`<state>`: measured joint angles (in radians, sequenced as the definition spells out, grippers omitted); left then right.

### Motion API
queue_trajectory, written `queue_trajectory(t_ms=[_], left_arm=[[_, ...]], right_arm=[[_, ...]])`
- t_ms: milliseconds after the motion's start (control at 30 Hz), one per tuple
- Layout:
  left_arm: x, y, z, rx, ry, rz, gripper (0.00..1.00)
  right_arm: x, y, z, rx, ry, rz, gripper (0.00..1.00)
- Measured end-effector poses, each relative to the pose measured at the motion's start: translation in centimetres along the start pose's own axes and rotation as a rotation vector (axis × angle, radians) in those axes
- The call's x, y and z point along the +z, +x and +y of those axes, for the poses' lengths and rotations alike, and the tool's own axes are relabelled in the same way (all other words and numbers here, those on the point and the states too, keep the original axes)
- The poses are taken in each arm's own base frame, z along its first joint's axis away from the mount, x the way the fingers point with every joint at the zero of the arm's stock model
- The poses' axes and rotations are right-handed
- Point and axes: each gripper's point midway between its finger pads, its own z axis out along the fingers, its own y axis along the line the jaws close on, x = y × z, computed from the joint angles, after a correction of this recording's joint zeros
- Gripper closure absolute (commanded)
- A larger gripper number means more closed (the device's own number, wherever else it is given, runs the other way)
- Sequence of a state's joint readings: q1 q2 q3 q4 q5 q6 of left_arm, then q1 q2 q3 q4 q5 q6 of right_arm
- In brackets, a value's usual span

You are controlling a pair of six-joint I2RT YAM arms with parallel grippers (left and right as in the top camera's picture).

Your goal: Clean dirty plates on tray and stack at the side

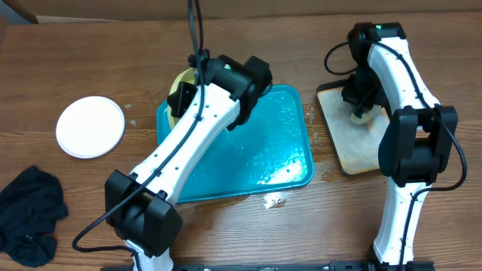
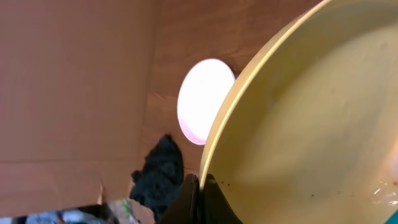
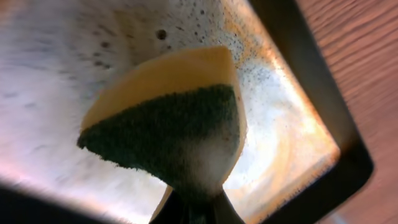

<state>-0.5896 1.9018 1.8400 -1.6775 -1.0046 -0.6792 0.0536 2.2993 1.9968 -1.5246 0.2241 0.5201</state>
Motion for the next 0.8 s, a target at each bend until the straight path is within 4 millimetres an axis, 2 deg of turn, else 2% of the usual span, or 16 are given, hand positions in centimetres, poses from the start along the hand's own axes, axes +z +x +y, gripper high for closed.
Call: queue_trajectory(t_ms=[167, 267, 800], left_arm=[[-1.2, -0.3, -0.3, 0.030, -0.014, -0.049, 0.96], [-1.4, -0.5, -0.2, 0.033, -0.023, -0.062, 0.96], [-1.4, -0.9, 0.4, 0.037, -0.057, -0.089, 0.96]], right_arm=[[2.7, 1.1, 0.2, -0.008, 0.012, 0.045, 0.96], [3.5, 1.7, 0.3, -0.011, 0.008, 0.066, 0.96], [3.5, 1.7, 0.5, -0.010, -0.002, 0.066, 0.96]])
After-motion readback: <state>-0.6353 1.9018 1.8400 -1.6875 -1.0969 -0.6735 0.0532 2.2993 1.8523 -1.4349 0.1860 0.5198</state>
